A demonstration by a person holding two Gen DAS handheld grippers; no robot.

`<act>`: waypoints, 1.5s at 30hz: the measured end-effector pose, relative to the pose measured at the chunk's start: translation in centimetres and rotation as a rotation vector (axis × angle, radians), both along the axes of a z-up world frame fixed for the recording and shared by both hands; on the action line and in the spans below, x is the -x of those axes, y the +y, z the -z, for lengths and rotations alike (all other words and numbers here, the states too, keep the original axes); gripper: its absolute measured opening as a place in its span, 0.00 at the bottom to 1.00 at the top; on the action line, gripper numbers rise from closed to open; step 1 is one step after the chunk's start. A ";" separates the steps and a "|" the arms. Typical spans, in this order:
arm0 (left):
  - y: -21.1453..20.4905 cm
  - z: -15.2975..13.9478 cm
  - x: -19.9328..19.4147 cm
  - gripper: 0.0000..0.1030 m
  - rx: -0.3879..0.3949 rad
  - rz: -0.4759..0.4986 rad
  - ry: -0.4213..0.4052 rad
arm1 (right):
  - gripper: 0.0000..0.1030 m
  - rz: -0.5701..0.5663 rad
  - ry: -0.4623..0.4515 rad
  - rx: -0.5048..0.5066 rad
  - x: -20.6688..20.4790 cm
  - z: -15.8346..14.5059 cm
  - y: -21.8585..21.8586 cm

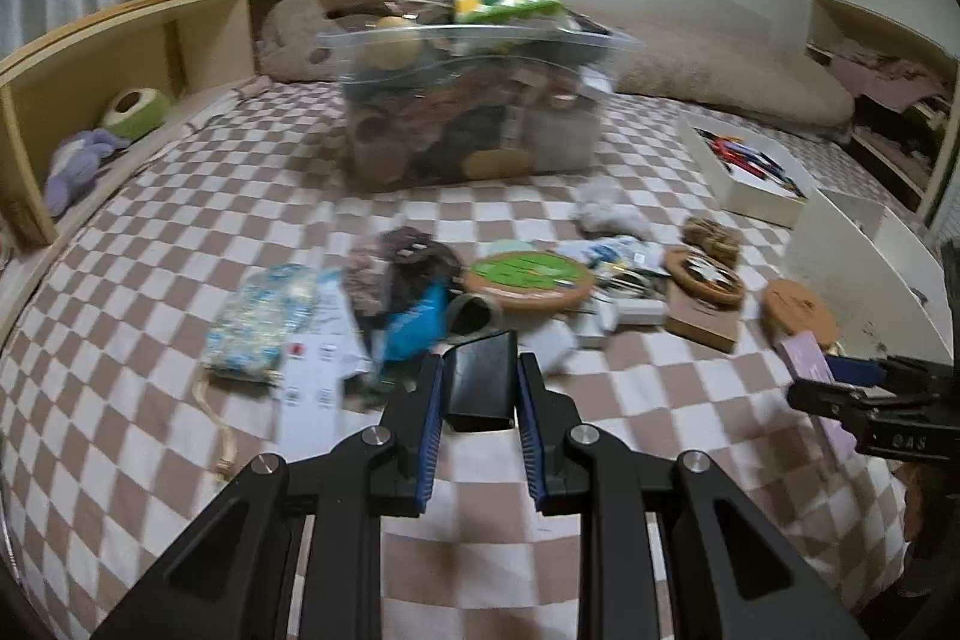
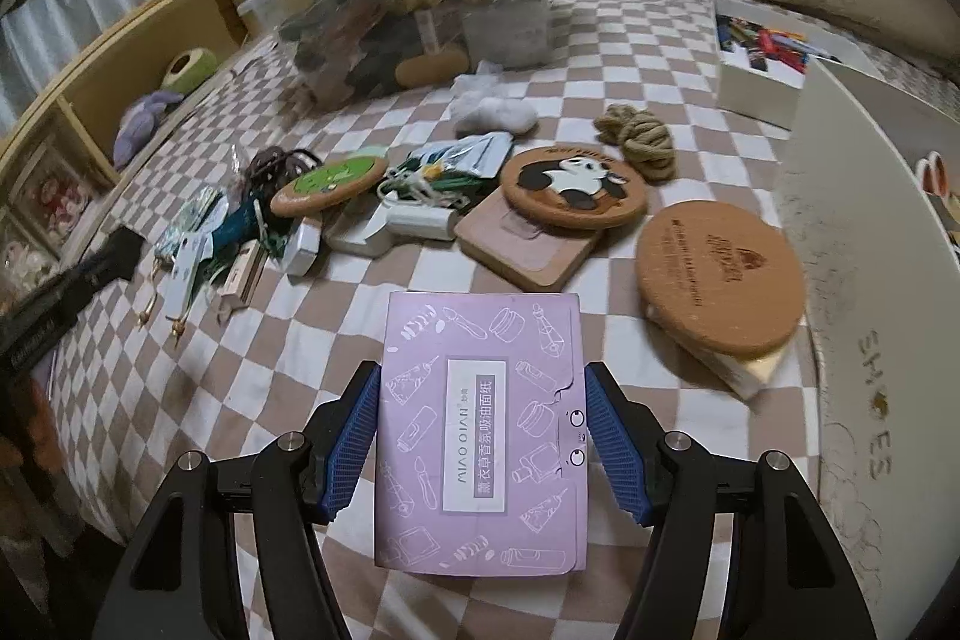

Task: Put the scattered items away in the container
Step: 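Carry the wallet and envelope in both tools over the white open box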

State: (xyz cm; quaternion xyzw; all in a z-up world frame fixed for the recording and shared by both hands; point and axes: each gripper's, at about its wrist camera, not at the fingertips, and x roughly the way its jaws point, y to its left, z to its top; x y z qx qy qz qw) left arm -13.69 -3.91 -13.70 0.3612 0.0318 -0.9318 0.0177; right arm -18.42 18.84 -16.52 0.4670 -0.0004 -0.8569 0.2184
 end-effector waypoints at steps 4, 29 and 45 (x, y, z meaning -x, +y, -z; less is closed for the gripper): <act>2.2 0.6 -0.1 0.23 -0.029 0.032 -0.013 | 0.66 0.029 0.011 0.006 -0.3 -0.2 1.0; 10.2 1.2 -1.7 0.23 -0.077 0.151 -0.020 | 0.66 0.119 0.108 0.044 -4.1 -2.5 3.5; 13.3 -4.5 -2.7 0.23 -0.132 0.243 0.090 | 0.66 0.195 0.269 0.130 -7.6 -9.0 8.6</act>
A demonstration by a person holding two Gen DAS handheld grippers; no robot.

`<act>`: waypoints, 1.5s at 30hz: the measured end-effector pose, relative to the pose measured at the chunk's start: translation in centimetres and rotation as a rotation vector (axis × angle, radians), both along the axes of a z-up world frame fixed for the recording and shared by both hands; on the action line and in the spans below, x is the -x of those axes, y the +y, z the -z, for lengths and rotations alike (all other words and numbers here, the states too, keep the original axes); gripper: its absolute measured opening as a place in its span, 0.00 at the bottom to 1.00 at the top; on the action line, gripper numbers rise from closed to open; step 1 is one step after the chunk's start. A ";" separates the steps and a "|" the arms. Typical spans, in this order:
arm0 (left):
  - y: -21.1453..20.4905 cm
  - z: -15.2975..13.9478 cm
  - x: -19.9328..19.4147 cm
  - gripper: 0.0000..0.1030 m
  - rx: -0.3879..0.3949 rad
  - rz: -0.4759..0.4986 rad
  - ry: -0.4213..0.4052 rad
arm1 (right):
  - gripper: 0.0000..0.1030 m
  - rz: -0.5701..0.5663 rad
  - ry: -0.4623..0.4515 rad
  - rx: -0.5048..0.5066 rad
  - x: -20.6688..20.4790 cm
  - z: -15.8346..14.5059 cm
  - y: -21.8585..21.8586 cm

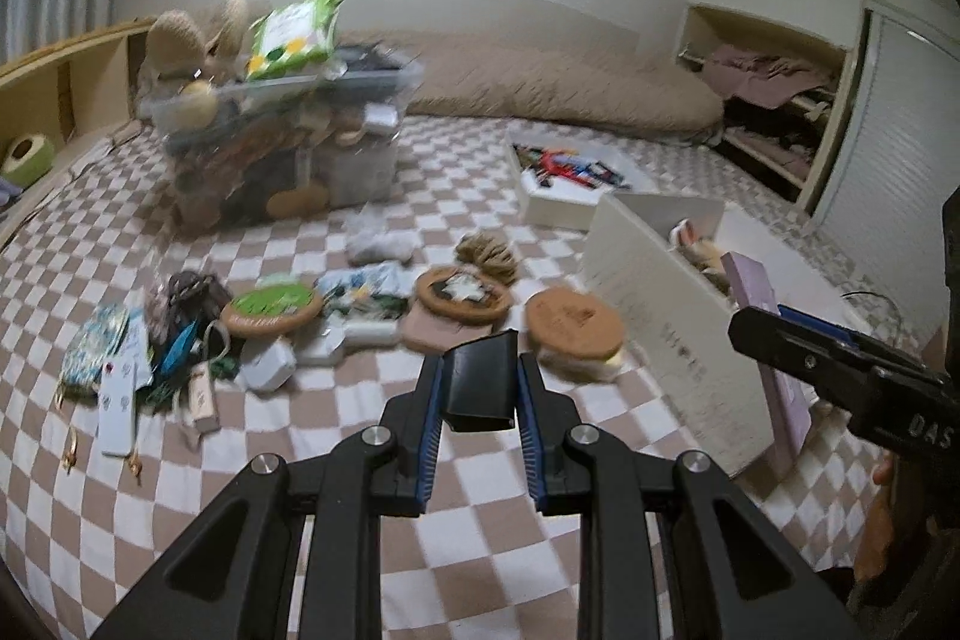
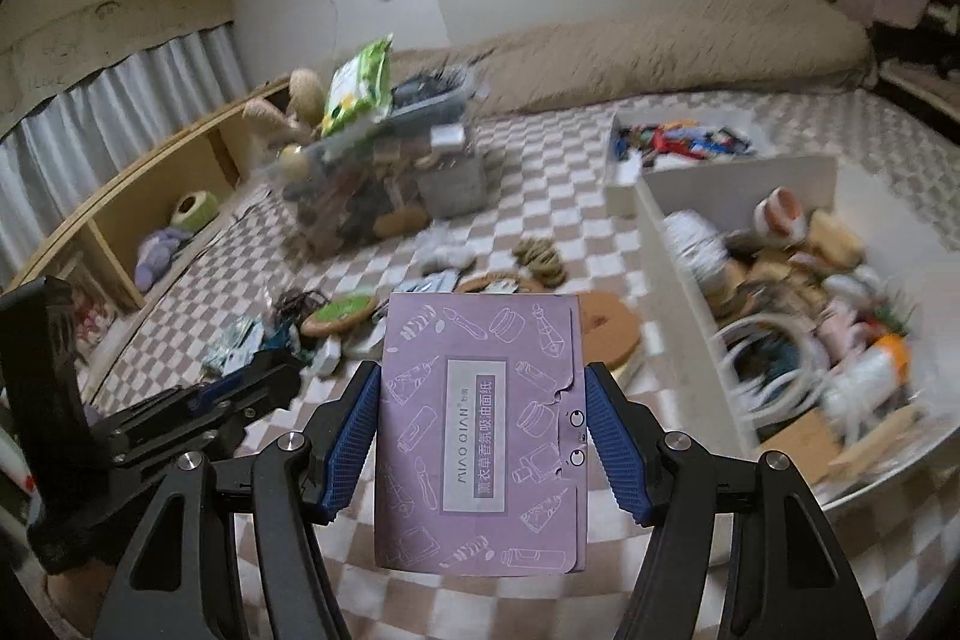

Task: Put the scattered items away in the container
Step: 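Carry the wallet and envelope in both tools over the white open box, then lower both tools into the box and open them, dropping wallet and envelope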

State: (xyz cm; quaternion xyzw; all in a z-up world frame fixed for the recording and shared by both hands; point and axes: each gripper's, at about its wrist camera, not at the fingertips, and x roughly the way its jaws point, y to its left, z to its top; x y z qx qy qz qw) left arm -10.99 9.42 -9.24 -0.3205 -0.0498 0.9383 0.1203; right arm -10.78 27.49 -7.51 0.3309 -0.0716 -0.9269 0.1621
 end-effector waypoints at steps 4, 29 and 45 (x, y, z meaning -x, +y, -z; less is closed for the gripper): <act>1.4 -1.2 0.2 0.23 -0.027 0.047 0.025 | 0.66 0.051 0.041 -0.044 0.0 -1.6 3.0; 15.0 -6.0 4.0 0.23 -0.048 0.273 0.115 | 0.66 0.086 -0.003 -0.110 6.4 -5.3 18.6; 21.3 -3.8 6.4 0.23 -0.069 0.352 0.049 | 0.66 -0.047 -0.124 -0.230 9.5 -0.5 22.1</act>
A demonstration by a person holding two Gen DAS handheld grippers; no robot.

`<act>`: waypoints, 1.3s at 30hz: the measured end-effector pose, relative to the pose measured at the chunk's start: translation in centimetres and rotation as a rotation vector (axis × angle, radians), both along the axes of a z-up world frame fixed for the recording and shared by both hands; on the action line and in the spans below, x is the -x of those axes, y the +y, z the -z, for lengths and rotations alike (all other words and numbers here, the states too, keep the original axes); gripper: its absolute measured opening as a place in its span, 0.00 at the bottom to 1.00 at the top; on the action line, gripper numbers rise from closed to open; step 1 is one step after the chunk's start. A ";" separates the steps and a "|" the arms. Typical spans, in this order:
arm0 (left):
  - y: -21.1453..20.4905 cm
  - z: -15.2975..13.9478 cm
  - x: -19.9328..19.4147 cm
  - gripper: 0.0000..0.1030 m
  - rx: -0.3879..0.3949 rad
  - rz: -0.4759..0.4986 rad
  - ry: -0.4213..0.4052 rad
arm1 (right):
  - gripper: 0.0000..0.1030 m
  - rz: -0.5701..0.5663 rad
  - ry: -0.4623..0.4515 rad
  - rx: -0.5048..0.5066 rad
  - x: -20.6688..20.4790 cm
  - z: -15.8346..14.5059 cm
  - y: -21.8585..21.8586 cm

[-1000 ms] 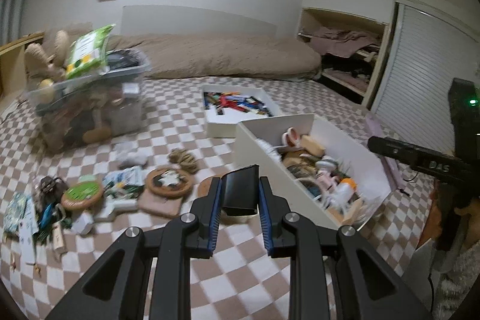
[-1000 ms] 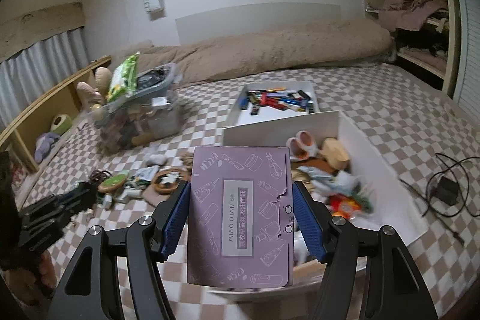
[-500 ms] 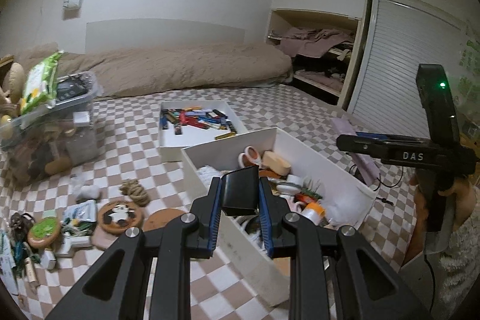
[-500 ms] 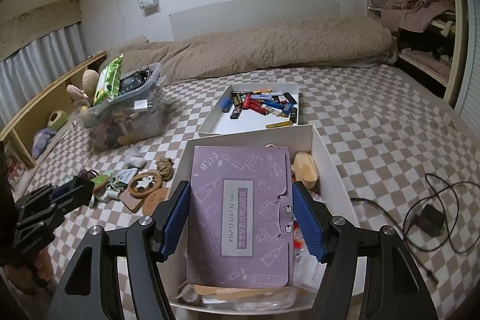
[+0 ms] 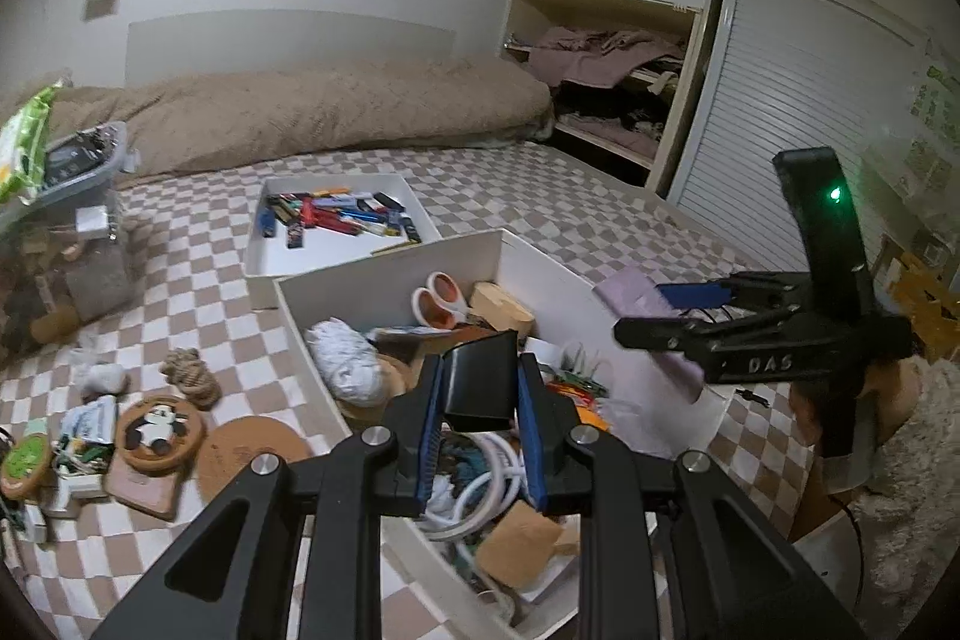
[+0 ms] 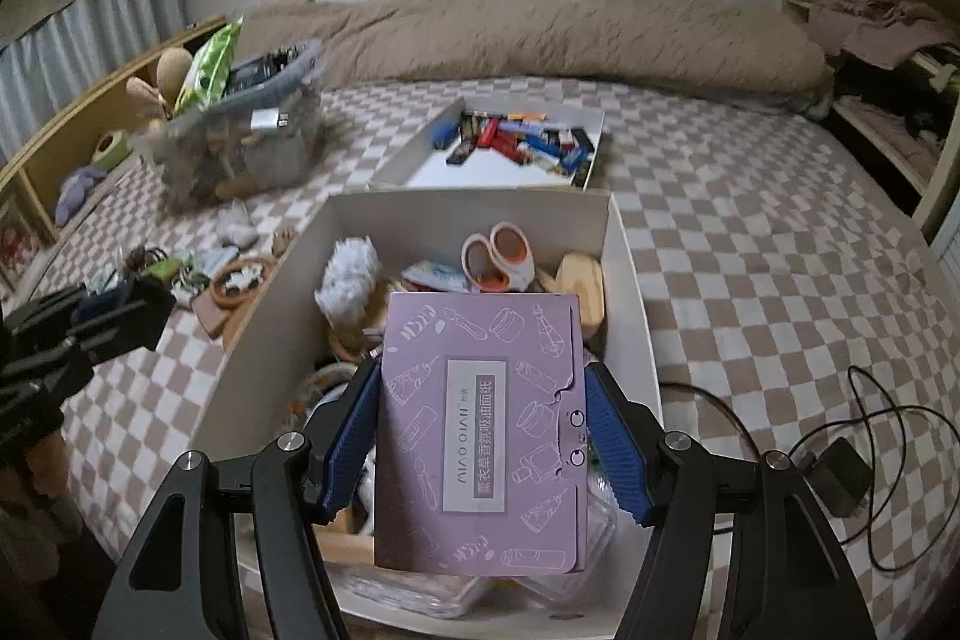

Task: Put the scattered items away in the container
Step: 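Lower both tools into the box and open them, dropping wallet and envelope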

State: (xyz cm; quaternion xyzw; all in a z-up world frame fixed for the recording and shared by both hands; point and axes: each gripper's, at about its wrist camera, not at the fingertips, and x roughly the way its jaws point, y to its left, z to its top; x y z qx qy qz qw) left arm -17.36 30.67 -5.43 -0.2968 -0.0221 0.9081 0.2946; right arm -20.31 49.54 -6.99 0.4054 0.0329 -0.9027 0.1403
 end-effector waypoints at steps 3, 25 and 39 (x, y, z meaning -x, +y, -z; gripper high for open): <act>0.8 0.5 0.3 0.23 -0.004 0.008 -0.017 | 0.66 -0.017 -0.017 0.008 0.3 0.8 0.3; 4.8 4.6 -0.1 0.23 0.053 0.048 -0.128 | 0.66 0.002 -0.150 -0.038 0.9 3.1 1.4; 4.1 6.6 -1.3 0.23 0.102 0.028 -0.200 | 0.75 -0.034 -0.165 -0.095 0.6 3.8 0.2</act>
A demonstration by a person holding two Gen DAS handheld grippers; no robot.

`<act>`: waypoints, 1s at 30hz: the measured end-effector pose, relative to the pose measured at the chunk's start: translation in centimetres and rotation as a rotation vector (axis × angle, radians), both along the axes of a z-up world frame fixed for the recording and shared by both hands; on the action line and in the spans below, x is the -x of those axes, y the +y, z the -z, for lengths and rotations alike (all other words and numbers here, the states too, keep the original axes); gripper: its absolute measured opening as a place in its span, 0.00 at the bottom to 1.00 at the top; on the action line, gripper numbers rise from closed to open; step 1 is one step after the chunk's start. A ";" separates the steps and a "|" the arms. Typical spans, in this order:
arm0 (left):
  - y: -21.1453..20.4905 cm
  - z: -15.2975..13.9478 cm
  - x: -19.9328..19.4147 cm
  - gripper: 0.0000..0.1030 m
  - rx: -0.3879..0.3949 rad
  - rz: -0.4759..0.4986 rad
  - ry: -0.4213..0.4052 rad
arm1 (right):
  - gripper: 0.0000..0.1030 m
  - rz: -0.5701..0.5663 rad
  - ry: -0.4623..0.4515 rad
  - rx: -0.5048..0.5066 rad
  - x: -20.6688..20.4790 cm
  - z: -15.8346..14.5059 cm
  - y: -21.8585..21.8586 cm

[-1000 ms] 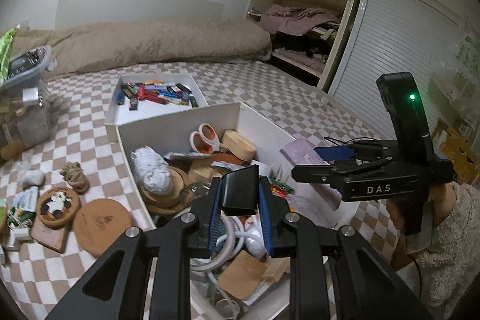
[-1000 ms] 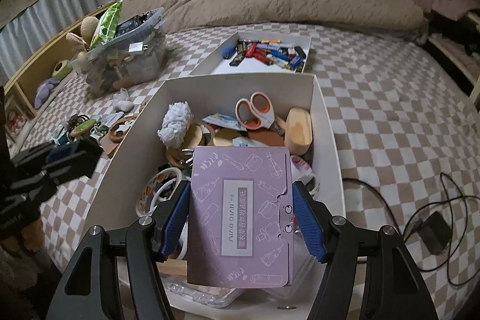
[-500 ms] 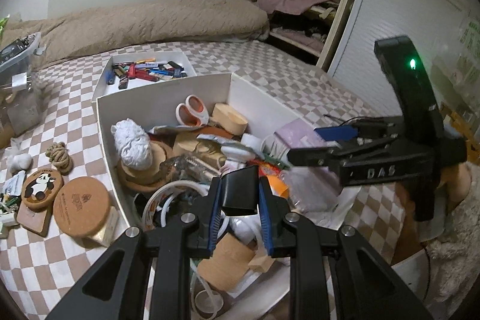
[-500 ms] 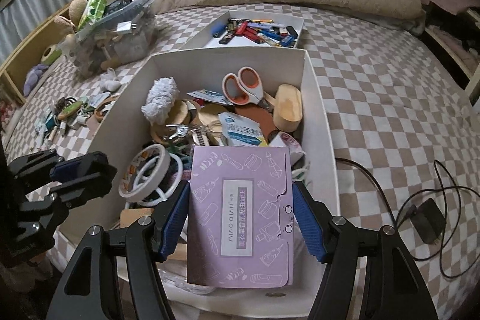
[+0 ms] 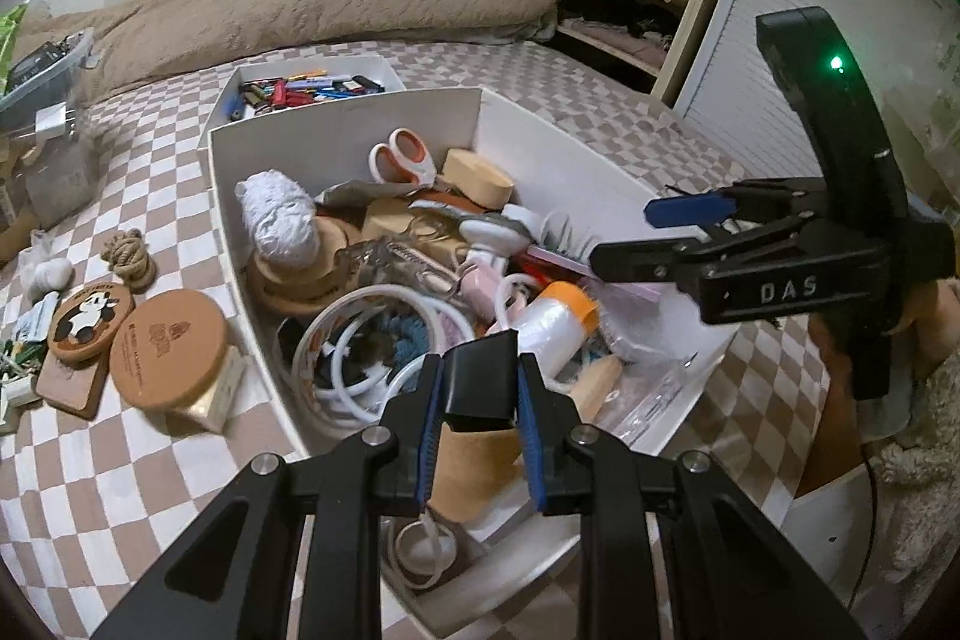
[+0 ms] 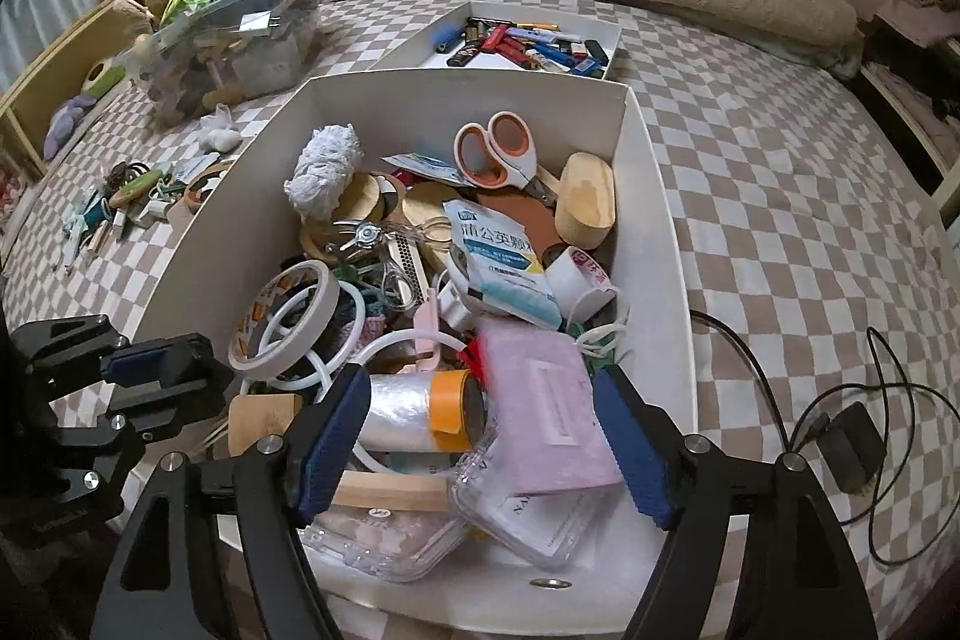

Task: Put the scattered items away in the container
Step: 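Lower both tools into the box and open them, dropping wallet and envelope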

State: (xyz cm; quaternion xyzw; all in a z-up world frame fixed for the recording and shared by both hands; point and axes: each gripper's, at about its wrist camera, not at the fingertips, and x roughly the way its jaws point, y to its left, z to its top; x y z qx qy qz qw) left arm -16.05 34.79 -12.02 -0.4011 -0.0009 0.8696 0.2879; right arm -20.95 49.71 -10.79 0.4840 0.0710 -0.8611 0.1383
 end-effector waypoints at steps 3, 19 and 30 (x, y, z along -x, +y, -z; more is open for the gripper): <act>-0.2 0.2 -0.1 0.23 0.007 -0.002 -0.004 | 0.75 0.011 -0.005 0.006 0.1 0.0 0.2; -0.8 -0.3 -0.4 0.44 0.037 -0.044 0.040 | 0.75 -0.010 -0.011 0.009 -0.1 0.3 -0.2; -1.0 -0.8 -0.2 0.44 0.020 -0.049 0.034 | 0.75 -0.021 -0.013 0.002 -0.3 0.5 -0.6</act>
